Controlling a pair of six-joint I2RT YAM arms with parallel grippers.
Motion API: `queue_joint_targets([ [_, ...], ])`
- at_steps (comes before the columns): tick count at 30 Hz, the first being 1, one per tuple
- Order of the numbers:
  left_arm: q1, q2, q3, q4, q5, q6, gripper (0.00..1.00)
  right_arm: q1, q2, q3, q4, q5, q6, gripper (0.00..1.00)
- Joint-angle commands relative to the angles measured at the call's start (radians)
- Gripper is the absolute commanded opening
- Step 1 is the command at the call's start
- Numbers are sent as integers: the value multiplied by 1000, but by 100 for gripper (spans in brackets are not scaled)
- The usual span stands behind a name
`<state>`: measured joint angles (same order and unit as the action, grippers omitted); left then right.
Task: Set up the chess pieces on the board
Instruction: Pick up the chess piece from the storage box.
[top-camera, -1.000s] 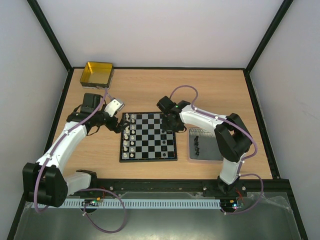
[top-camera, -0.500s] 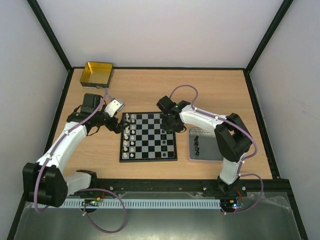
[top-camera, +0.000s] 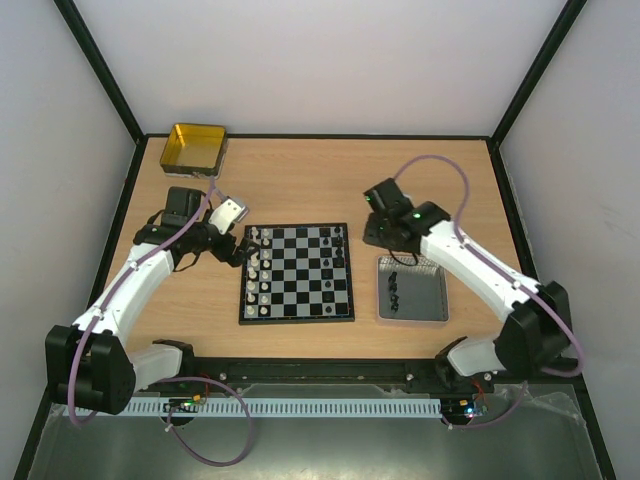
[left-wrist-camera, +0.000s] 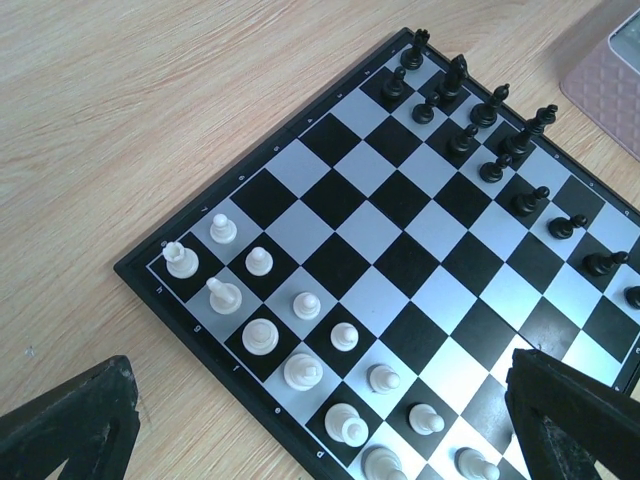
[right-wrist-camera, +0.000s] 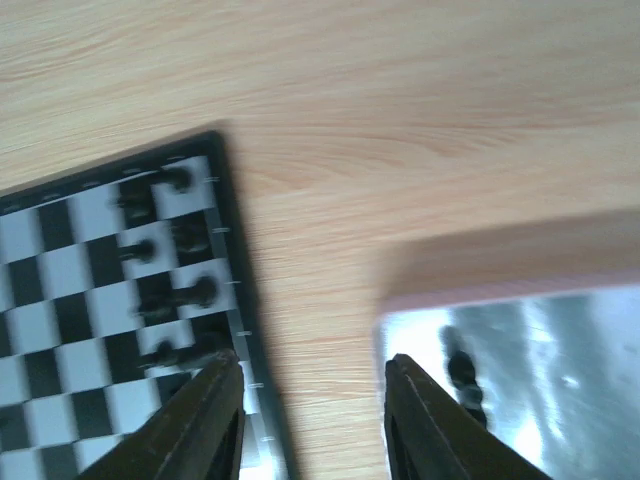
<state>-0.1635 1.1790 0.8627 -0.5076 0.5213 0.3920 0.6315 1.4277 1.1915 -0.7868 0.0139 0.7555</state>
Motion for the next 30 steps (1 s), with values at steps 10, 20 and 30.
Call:
queue_joint_targets([
  [10,-5,-4,-6,15,-51,-24,99,-131,-125,-380,51,-54,-31,37],
  [20,-5,2,-8,15,-53,-25,99,-142,-73,-400,113,-72,-44,37],
  [30,-5,7,-11,18,-53,-22,99,-160,-26,-423,161,-99,-58,22],
])
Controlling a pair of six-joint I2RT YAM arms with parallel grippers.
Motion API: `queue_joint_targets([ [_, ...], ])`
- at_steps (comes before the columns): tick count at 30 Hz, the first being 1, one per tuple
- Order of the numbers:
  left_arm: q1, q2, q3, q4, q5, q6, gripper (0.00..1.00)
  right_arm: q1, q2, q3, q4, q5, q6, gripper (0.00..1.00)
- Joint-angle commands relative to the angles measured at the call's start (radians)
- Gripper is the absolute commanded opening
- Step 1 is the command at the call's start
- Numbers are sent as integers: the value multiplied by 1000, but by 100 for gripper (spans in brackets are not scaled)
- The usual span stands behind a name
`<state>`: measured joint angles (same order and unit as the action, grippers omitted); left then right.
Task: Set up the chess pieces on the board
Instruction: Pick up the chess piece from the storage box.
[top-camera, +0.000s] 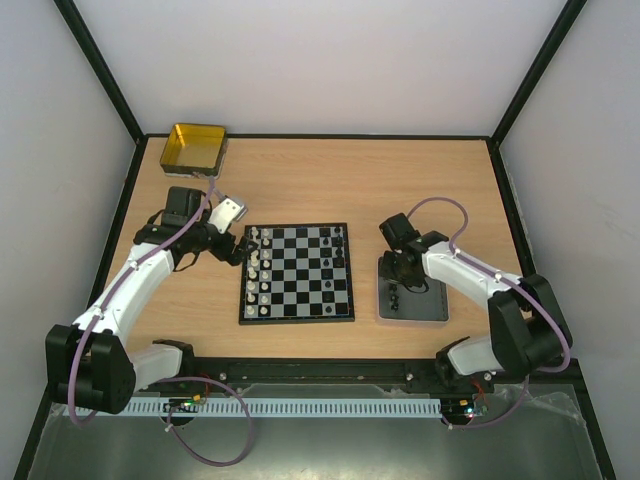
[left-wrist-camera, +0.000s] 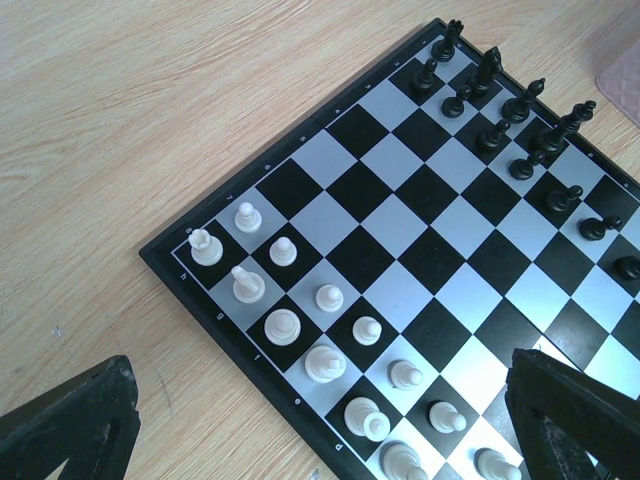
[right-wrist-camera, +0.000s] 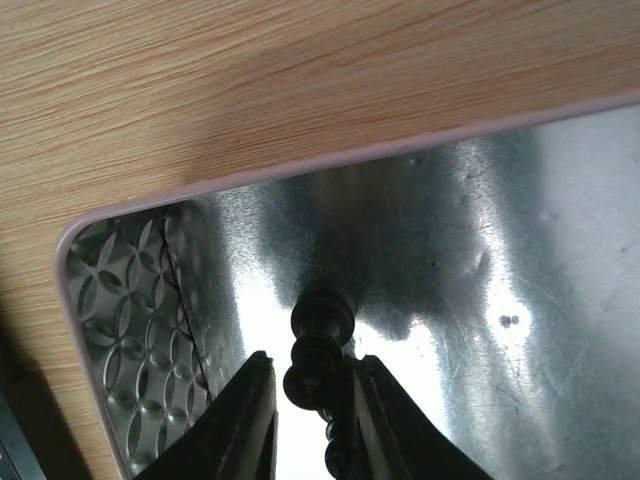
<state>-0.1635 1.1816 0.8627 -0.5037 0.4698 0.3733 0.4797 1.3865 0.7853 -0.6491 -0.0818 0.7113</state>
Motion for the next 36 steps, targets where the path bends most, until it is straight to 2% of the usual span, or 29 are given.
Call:
queue_joint_targets([
  [1,-5,5,-11,14,-2,-4,99,-10,16,-17,25,0,-13,19],
  [5,-5,15,-11,17,1,-2,99,-17,17,-17,24,2,-20,14],
  [14,-5,19,-11,14,5,0,99,-23,38,15,-7,48,-32,12],
  [19,-4,19,-10,13,12,-1,99,-23,-3,73,-73,95,-42,12],
  [25,-5,24,-9,11,14,1,99,-11,-42,100,-118,74,-30,12],
  [36,-5,13,-8,10,10,-1,99,198,-24,198,-128,71,84,12],
])
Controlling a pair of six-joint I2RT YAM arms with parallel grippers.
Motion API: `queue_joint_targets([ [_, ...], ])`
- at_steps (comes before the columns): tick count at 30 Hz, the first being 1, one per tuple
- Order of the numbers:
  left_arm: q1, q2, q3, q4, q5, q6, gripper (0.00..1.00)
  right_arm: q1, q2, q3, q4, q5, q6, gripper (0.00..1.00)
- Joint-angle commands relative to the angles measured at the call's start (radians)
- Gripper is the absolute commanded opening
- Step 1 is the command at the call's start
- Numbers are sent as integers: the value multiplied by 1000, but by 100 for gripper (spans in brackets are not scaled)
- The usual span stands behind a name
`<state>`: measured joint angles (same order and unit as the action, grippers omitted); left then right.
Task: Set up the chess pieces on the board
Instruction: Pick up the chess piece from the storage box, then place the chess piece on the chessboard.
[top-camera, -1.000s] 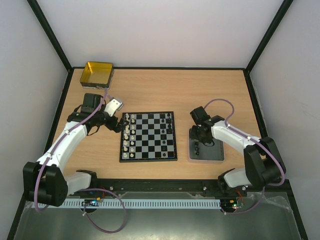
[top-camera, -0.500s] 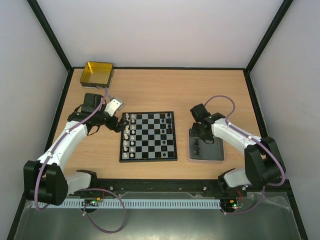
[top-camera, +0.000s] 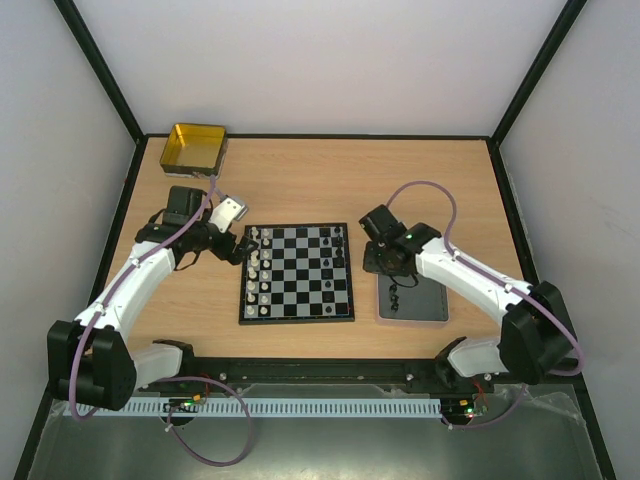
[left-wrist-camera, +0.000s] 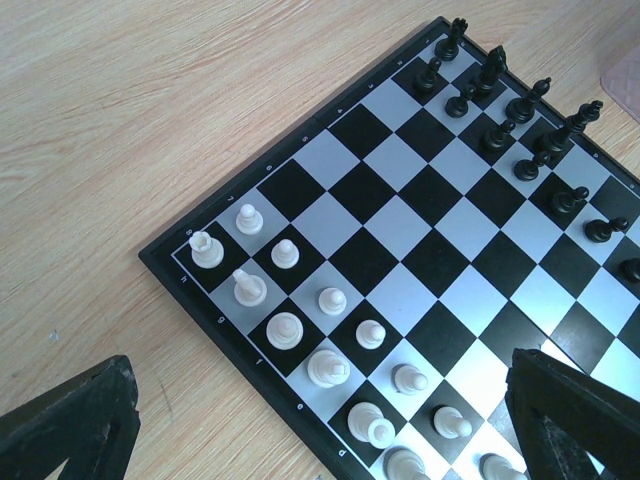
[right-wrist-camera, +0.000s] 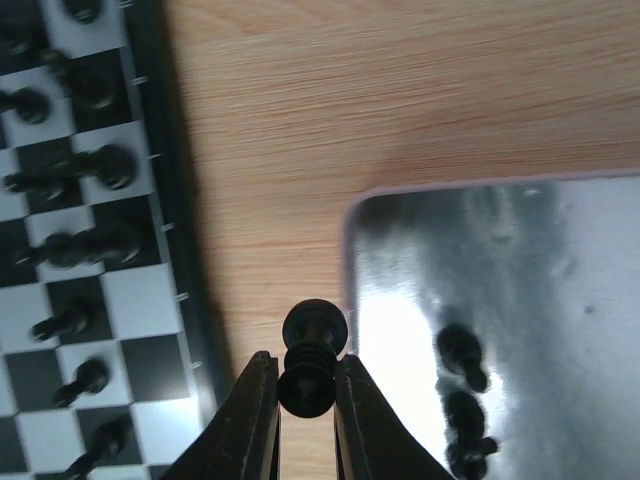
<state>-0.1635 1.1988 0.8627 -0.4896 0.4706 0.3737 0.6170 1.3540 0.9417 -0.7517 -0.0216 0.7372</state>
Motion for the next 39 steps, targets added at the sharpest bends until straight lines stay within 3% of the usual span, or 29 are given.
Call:
queue_joint_targets([
  [1,-5,-3,-10,-4,10,-1,99,75,15,43,-18,7,65,11],
  [13,-5,-5,-13,-1,7,2,99,197,158,92,64,-23,107,11],
  [39,-5,-4,-14,2,11,5,99,207,303,163,125,-46,98,14],
])
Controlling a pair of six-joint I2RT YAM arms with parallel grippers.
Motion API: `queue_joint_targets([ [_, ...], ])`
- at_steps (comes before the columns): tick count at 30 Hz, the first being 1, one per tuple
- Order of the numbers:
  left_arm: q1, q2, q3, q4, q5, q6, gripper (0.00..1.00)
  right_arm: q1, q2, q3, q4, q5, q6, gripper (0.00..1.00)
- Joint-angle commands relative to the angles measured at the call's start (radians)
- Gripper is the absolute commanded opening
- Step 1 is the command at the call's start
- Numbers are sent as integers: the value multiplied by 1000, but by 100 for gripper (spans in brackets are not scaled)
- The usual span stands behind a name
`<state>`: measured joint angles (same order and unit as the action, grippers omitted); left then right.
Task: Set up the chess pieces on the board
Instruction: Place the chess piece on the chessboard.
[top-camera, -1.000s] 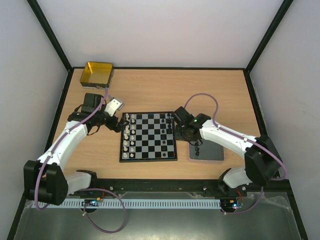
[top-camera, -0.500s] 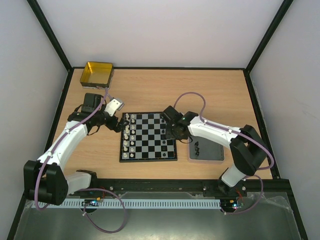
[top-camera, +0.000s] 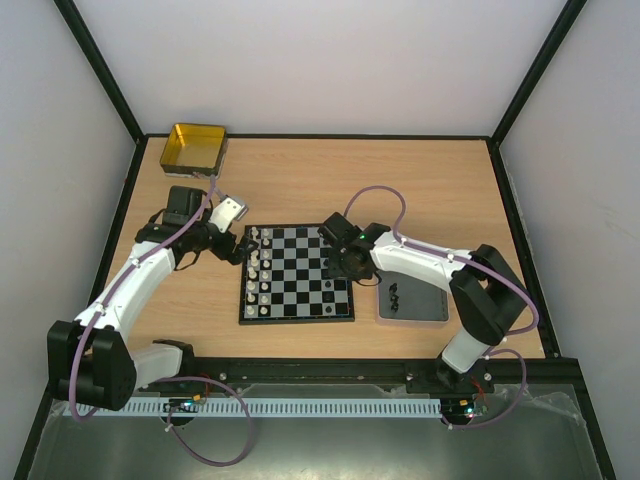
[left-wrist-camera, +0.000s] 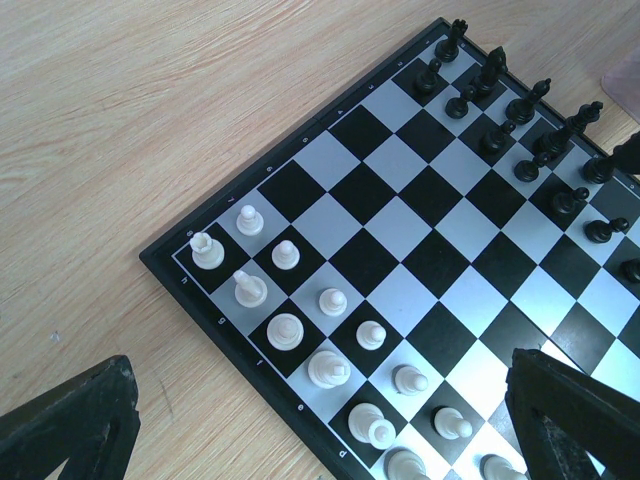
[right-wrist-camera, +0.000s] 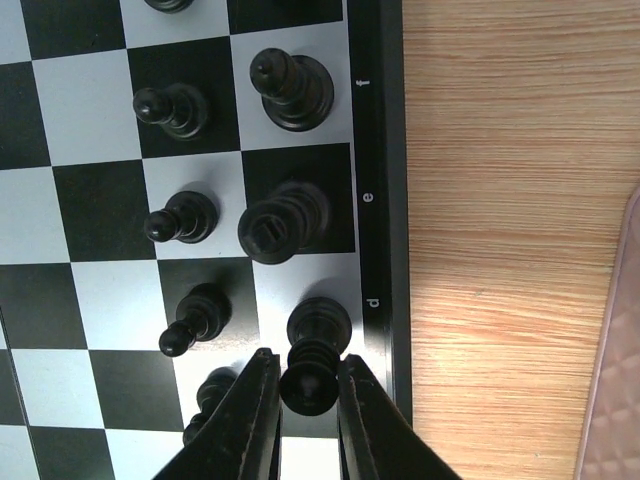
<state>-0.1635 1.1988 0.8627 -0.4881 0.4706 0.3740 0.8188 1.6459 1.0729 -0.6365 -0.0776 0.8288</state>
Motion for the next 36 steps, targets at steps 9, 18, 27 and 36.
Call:
queue_joint_targets([
  [9,-5,-5,-12,-1,14,6,99,5,21,43,14,9,4,15],
  [18,-5,-8,-11,-3,15,5,99,5,30,51,7,10,-1,15],
  [27,-5,-8,-10,-3,16,5,99,6,22,45,-7,17,-7,15],
  [36,-5,-9,-11,-3,17,5,99,5,23,22,4,11,-1,15],
])
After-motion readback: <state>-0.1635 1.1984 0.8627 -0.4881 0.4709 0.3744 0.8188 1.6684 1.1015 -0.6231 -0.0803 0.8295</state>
